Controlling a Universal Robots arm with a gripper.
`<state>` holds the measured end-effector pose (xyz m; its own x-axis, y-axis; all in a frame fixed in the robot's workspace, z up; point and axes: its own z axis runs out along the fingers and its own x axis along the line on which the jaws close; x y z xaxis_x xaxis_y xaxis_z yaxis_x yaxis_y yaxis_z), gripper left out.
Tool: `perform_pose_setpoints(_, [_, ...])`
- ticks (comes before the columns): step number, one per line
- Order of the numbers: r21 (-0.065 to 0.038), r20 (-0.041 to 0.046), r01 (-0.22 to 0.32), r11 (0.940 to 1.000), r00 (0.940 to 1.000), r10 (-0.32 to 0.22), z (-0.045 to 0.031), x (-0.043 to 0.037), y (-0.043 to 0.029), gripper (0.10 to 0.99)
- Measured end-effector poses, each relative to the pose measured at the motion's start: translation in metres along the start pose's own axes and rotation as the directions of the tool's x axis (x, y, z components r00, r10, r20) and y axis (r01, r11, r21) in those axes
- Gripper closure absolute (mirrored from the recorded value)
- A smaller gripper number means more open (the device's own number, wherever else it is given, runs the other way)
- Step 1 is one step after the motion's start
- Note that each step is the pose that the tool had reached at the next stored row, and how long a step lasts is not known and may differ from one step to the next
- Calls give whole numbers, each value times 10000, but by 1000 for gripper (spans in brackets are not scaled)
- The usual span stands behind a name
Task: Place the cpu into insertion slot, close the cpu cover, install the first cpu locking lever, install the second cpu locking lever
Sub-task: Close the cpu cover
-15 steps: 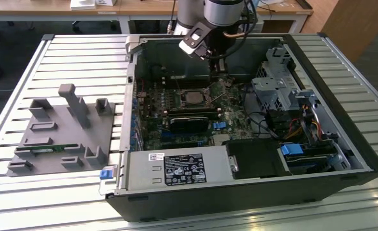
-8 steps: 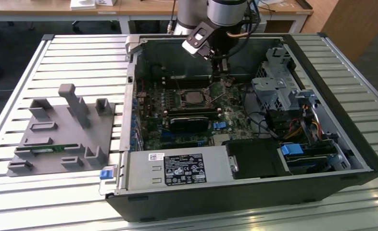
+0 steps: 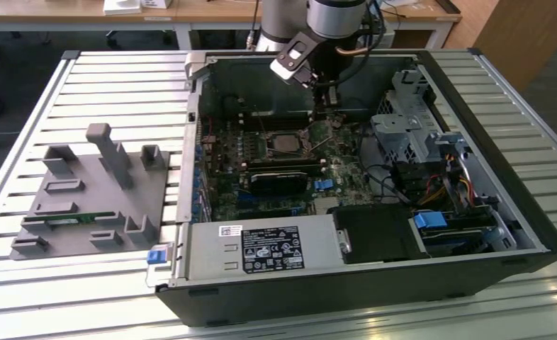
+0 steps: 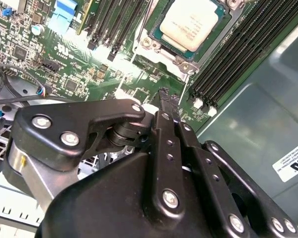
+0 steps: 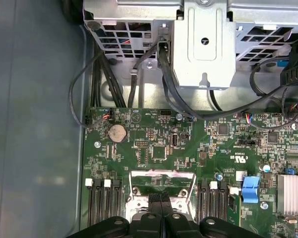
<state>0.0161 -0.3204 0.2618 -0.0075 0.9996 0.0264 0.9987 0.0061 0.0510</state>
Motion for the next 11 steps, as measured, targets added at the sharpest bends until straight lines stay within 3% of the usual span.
perform_pose_setpoints(11, [0,0,1,10000,10000,-1,1,0,25,980])
